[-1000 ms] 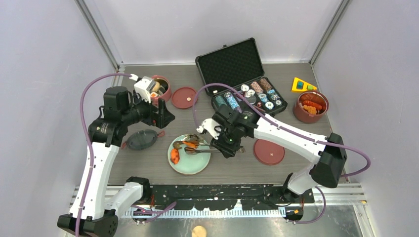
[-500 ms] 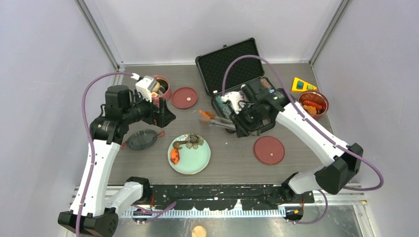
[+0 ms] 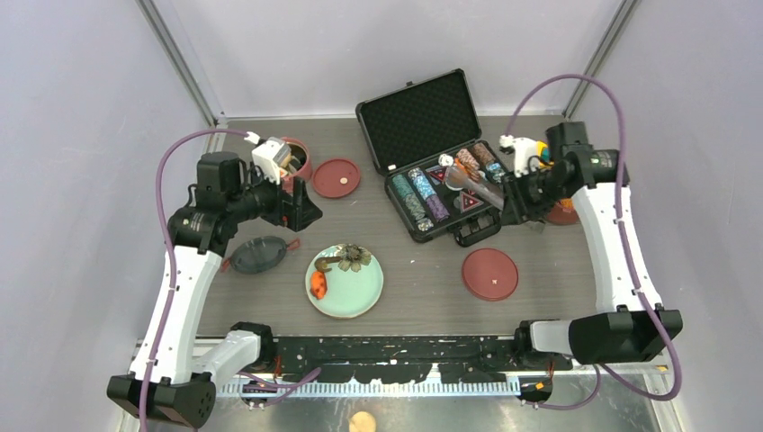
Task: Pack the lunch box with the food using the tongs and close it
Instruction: Place the fake food in the packing box.
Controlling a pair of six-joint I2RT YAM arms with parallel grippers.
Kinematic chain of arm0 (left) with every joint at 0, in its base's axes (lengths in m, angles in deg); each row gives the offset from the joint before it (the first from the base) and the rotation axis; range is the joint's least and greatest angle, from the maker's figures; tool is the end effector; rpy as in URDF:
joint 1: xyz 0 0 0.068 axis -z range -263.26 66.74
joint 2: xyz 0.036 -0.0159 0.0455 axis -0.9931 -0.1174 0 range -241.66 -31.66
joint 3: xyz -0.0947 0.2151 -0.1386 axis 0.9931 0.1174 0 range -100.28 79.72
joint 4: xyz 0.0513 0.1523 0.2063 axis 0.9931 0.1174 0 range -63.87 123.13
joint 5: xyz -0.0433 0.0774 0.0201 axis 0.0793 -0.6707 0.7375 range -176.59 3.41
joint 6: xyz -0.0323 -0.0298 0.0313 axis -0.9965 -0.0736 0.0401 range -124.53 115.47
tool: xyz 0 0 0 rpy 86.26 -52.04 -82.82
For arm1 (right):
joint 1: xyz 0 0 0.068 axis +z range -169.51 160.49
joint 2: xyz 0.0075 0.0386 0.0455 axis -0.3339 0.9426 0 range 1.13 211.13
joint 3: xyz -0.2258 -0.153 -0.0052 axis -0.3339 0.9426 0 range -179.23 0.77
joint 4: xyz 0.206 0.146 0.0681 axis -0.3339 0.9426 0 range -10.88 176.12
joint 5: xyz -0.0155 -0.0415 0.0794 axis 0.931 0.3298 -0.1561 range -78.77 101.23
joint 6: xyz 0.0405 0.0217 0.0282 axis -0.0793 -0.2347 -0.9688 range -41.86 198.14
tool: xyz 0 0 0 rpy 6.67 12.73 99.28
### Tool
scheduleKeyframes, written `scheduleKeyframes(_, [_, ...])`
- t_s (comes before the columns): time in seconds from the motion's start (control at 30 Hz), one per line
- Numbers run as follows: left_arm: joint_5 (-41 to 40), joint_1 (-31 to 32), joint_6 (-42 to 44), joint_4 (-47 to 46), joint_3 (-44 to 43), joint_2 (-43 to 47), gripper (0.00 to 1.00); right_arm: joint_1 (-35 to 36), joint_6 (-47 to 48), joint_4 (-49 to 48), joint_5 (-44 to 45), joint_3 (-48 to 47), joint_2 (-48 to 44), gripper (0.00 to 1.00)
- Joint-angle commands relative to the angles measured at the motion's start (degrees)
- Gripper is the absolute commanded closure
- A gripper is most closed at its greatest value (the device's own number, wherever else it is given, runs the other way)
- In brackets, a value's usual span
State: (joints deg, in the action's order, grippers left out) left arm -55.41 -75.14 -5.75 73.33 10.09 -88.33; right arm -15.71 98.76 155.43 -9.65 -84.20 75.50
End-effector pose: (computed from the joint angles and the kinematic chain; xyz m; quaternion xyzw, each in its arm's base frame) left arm 0.1822 -0.0446 0.3888 0.1767 0.8423 -0.2735 0.4296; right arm 0.2215 0.0274 0.3740 -0.2405 0.9316 0.1450 0.2306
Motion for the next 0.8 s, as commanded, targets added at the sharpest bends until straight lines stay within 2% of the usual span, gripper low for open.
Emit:
scheduleKeyframes(0.0, [2.01,-0.36,0.54,-0.62,-1.98,0.08,0.07,-10.45,7.32,6.62,-2.26,-4.54,-1.01,0.78])
scheduleKeyframes(0.2, [2.33,-0.39,0.95,0.1,-2.01,-0.41,0.03,-28.6,17.05,11.03,-3.11,-8.12,3.81,0.78])
scheduleKeyframes(0.37, [2.22,-0.38,0.95,-0.09,-2.0,-0.33,0.0,-40.77,22.19,12.72,-4.01,-11.88,10.04,0.79])
scheduleKeyframes(0.53, [2.39,-0.39,0.95,0.03,-2.47,0.32,0.0,-45.84,24.26,12.46,-2.64,-13.39,14.4,0.79])
scheduleKeyframes(0.77, [3.01,-0.36,0.95,1.05,-2.75,1.32,0.0,-46.25,23.67,7.33,2.0,-12.54,16.96,0.79])
